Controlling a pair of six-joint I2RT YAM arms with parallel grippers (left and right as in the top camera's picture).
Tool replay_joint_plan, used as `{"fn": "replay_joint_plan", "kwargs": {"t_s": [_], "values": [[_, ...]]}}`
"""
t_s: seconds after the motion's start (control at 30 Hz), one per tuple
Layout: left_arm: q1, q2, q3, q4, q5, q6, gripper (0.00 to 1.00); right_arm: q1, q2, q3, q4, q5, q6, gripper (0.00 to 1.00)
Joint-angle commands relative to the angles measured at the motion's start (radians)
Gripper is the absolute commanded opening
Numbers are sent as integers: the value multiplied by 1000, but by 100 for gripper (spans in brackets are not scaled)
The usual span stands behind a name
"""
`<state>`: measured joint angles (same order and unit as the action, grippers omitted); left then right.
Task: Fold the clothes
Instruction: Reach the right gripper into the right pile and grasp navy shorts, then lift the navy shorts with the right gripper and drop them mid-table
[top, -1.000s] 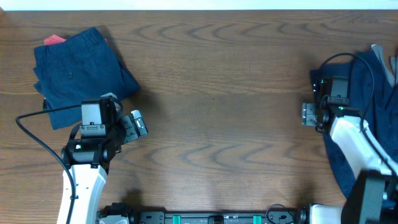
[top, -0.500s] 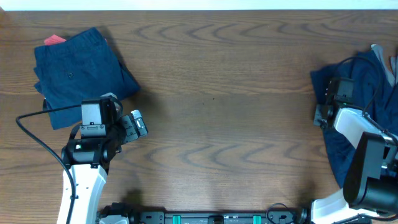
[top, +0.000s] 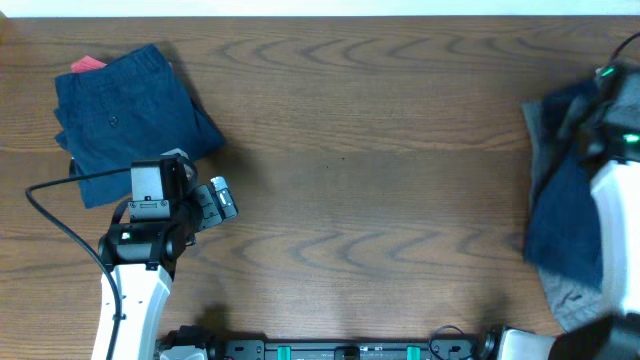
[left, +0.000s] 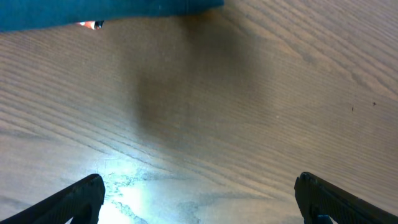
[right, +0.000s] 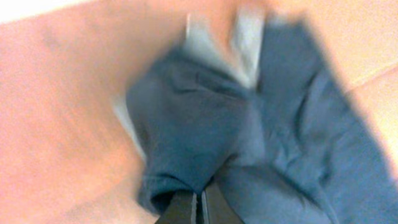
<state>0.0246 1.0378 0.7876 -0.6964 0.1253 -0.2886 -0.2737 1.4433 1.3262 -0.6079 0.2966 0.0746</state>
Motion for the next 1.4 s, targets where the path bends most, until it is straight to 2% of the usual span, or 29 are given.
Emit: {"fn": "replay_joint_plan", "kwargs": {"t_s": [0.0,0.2,0.33,0.47,0.53,0.6,0.8,0.9,1.0,1.2,1.23,1.27,1.3,1.37], "values": [[5,0,19,1,3,-2,98,0,-44,118,-60,-95,-2,1],[5,0,19,0,3,-2,98,16,-46,162,-200,-403,0,1],[5,0,19,0,3,-2,98,40,-69,183,-94,-592,21,1],[5,0,19,0,3,-2,98,56,-114,233,107,-593,98,1],[5,0,19,-1,3,-2,98,75,-125,245,148,-593,98,1],[5,0,19,-2,3,-2,98,106,-124,244,117,-593,97,1],[5,0,19,-2,2,-2,98,231,-29,220,-129,-585,93,1],[5,0,19,-2,2,-2,98,310,52,216,-156,-585,108,1],[5,0,19,-2,2,-2,98,407,138,216,-34,-593,163,1],[5,0,19,-2,2,-2,98,569,272,216,402,-572,274,2],[5,0,19,-2,2,-2,98,590,293,216,449,-550,288,3],[5,0,19,-2,2,-2,98,605,309,216,468,-530,294,9],[5,0,19,-2,3,-2,98,615,321,216,469,-513,293,21],[5,0,19,-2,2,-2,98,628,343,216,415,-482,286,36]]}}
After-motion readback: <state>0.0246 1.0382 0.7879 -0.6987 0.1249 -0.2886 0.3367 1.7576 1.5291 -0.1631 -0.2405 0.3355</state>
